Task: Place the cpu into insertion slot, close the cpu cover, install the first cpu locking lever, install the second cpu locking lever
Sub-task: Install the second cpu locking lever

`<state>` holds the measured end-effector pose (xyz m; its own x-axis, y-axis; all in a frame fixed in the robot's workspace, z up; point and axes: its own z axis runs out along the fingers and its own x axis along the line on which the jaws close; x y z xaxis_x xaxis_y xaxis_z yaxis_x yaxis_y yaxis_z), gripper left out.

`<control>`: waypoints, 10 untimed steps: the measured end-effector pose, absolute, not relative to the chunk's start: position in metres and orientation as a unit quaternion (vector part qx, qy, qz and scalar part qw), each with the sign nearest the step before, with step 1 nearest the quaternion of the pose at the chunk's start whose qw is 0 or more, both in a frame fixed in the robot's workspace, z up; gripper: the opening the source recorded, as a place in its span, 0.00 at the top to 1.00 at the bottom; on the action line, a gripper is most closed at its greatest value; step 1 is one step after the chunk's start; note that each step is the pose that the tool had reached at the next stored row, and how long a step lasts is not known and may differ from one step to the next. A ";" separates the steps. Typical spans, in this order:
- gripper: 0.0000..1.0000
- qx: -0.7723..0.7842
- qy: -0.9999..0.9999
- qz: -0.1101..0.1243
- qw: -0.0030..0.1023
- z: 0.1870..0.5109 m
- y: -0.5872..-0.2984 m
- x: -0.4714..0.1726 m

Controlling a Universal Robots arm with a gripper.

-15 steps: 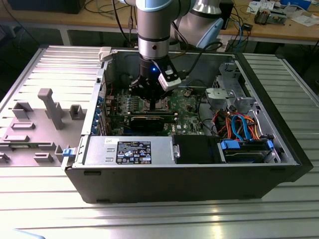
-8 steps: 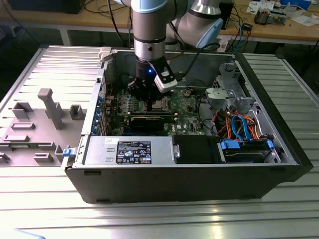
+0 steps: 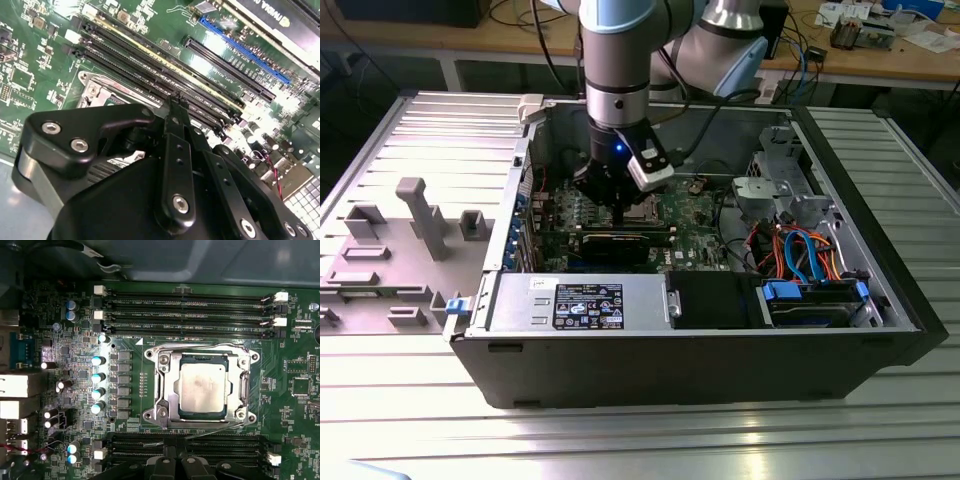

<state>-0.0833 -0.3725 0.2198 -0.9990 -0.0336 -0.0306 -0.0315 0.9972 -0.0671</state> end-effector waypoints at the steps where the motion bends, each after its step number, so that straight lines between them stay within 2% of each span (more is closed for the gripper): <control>1: 0.89 -0.017 0.999 -0.029 0.016 0.220 -0.373 -0.084; 5: 0.89 -0.018 1.000 -0.019 0.016 0.220 -0.374 -0.088; 10: 0.89 -0.022 0.999 -0.018 0.016 0.220 -0.381 -0.093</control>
<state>-0.0929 -0.3807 0.2196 -0.9985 -0.0439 -0.0317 -0.0427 0.9984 -0.0368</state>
